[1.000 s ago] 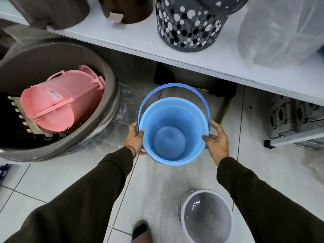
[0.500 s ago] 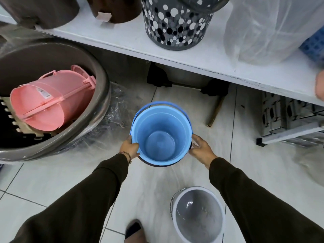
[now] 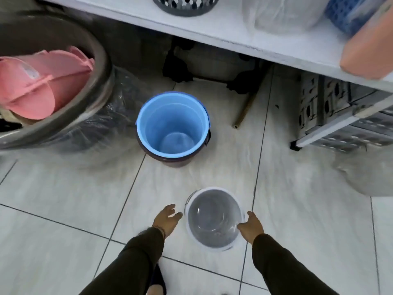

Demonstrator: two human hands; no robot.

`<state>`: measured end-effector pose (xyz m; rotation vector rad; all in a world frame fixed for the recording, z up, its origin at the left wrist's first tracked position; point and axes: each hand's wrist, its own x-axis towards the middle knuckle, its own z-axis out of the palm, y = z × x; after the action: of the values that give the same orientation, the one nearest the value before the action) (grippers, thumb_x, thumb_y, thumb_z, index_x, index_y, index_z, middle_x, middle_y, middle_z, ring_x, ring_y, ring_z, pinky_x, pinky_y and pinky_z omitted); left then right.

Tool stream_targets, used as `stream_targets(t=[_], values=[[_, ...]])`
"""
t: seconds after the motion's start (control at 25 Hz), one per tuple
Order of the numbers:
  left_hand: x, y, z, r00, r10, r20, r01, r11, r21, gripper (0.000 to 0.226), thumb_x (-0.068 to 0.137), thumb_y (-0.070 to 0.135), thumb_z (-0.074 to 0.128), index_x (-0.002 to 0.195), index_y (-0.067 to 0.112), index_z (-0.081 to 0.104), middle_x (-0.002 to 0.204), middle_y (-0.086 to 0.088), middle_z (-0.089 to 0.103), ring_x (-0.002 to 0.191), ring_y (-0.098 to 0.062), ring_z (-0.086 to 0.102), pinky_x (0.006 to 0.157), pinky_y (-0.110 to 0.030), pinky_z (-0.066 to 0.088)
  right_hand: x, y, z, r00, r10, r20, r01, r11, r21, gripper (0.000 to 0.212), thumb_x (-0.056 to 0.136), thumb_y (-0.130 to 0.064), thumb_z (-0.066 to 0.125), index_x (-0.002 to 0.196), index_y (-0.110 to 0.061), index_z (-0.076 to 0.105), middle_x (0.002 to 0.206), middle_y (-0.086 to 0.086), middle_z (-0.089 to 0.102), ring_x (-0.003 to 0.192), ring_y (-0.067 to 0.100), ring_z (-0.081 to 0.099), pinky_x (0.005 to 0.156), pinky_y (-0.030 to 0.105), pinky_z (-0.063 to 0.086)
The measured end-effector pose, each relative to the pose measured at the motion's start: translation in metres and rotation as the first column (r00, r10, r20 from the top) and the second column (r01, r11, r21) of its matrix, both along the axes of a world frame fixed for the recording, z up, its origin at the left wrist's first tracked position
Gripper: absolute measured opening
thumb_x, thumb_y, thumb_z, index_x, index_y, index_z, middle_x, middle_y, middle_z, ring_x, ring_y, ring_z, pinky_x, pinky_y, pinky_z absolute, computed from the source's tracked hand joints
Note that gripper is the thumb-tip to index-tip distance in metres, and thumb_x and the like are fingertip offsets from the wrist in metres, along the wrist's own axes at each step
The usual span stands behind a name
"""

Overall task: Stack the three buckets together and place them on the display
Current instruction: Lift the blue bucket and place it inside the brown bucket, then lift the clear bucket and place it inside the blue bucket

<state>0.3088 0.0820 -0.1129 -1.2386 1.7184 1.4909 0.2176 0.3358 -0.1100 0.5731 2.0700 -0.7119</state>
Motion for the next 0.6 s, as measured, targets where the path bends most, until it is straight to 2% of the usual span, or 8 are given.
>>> stream_targets(t=[0.12,0.16,0.24,0.32,0.4,0.44,0.52,0.6], values=[[0.022,0.043,-0.038,0.985,-0.139,0.103,0.136,0.99,0.043,0.066,0.098,0.03,0.056,0.153,0.009,0.027,0.156,-0.013,0.04,0.141,-0.027,0.042,0.114,-0.032,0.036,0.035,0.023,-0.036,1.0,-0.017,-0.012,0.016,1.0,-0.018,0.067,0.095,-0.016,0.06,0.152,-0.001,0.028,0.156,0.018,0.038,0.141,0.033,0.041,0.112,0.034,0.034],[0.028,0.052,-0.052,0.98,-0.161,0.118,0.157,0.987,0.037,0.068,0.099,0.032,0.053,0.155,0.009,0.023,0.156,-0.014,0.039,0.141,-0.029,0.042,0.114,-0.034,0.036,0.043,0.027,-0.049,0.999,-0.021,-0.026,0.02,0.999,-0.028,0.061,0.096,-0.023,0.06,0.148,-0.001,0.037,0.151,0.018,0.046,0.134,0.032,0.048,0.106,0.032,0.037],[0.041,0.068,-0.076,0.983,-0.158,0.099,0.157,0.987,0.014,0.067,0.099,0.033,0.052,0.155,0.012,0.022,0.153,-0.014,0.043,0.139,-0.031,0.044,0.112,-0.035,0.038,0.058,0.031,-0.071,0.998,-0.018,-0.059,0.014,0.997,-0.07,0.044,0.095,-0.033,0.06,0.127,-0.002,0.056,0.127,0.018,0.064,0.104,0.029,0.06,0.088,0.031,0.043],[0.051,0.08,-0.087,0.992,-0.128,-0.006,0.128,0.991,-0.042,0.061,0.098,0.033,0.054,0.152,0.017,0.029,0.147,-0.013,0.051,0.136,-0.031,0.047,0.107,-0.032,0.038,0.07,0.03,-0.083,0.991,-0.092,-0.098,0.077,0.986,-0.145,0.03,0.095,-0.029,0.06,0.109,-0.003,0.06,0.109,0.018,0.068,0.085,0.027,0.059,0.08,0.038,0.05],[0.056,0.088,-0.085,0.985,-0.098,-0.145,0.079,0.988,-0.132,0.059,0.097,0.035,0.055,0.15,0.022,0.035,0.145,-0.012,0.052,0.136,-0.031,0.045,0.106,-0.032,0.038,0.078,0.027,-0.081,0.95,-0.265,-0.162,0.218,0.941,-0.259,0.017,0.098,-0.018,0.055,0.102,-0.002,0.057,0.105,0.019,0.064,0.082,0.027,0.062,0.075,0.038,0.057],[0.055,0.092,-0.08,0.975,-0.099,-0.198,0.067,0.984,-0.165,0.06,0.096,0.037,0.056,0.151,0.025,0.034,0.15,-0.011,0.045,0.14,-0.03,0.039,0.112,-0.036,0.035,0.079,0.027,-0.075,0.915,-0.347,-0.205,0.274,0.909,-0.313,0.013,0.099,-0.015,0.052,0.101,-0.003,0.055,0.104,0.017,0.062,0.087,0.029,0.064,0.073,0.037,0.059],[0.05,0.099,-0.058,0.952,-0.082,-0.295,0.033,0.985,-0.168,0.074,0.095,0.036,0.059,0.156,0.031,0.018,0.16,-0.005,0.027,0.148,-0.022,0.025,0.122,-0.039,0.024,0.072,0.029,-0.053,0.85,-0.431,-0.303,0.299,0.868,-0.396,0.01,0.101,-0.013,0.049,0.1,-0.005,0.054,0.098,0.01,0.061,0.093,0.031,0.065,0.071,0.036,0.062],[0.031,0.101,-0.027,0.912,0.065,-0.404,-0.09,0.995,-0.042,0.095,0.092,0.028,0.066,0.158,0.029,-0.002,0.163,0.001,0.02,0.149,-0.017,0.022,0.124,-0.038,0.019,0.051,0.029,-0.021,0.803,-0.46,-0.379,0.264,0.845,-0.466,0.01,0.101,-0.014,0.049,0.103,-0.007,0.055,0.095,0.003,0.061,0.092,0.027,0.067,0.066,0.032,0.064]])
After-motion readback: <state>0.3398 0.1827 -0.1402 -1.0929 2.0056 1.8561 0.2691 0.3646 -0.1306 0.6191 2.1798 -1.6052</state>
